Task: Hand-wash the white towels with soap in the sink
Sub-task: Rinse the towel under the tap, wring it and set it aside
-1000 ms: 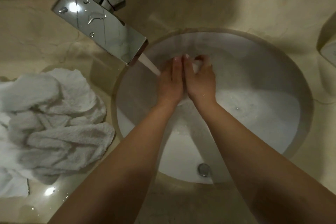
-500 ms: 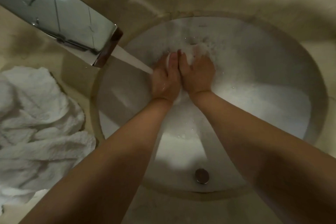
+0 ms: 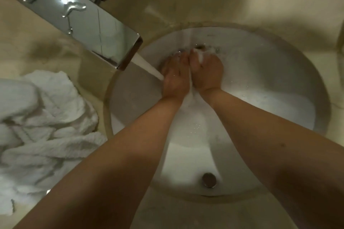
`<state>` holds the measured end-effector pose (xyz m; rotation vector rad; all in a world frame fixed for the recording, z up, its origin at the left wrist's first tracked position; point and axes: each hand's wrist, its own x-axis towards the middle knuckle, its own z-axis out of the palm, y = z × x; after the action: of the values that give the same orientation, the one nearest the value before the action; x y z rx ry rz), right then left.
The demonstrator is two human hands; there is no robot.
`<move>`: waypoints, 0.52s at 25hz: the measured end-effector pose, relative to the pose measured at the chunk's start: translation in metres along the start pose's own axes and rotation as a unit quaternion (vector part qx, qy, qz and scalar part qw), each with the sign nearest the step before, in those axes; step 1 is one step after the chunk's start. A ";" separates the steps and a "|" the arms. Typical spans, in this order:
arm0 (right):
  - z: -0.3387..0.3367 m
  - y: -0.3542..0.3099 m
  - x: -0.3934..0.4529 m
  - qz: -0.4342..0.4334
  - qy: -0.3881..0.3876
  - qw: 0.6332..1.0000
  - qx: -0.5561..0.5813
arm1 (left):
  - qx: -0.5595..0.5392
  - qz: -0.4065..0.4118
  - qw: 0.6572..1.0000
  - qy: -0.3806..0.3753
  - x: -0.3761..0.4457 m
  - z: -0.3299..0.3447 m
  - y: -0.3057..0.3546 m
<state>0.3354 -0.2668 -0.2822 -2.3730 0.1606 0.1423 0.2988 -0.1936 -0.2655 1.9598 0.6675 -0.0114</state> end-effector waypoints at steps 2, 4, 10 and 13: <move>-0.004 -0.004 -0.005 0.002 0.010 1.000 0.001 | -0.013 0.009 1.000 -0.018 -0.001 -0.003 -0.005; -0.008 -0.004 -0.010 0.024 0.011 1.000 -0.003 | -0.022 -0.024 0.999 0.008 -0.011 -0.012 -0.007; -0.012 -0.022 -0.041 0.097 0.041 0.972 0.210 | -0.162 -0.145 0.976 -0.004 -0.035 -0.044 0.001; -0.018 -0.032 -0.050 0.106 0.031 0.949 0.294 | -0.163 -0.159 0.974 0.001 -0.042 -0.060 0.020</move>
<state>0.2922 -0.2521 -0.2401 -1.7603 0.4259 0.1029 0.2557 -0.1691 -0.2076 1.5236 0.9180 -0.0913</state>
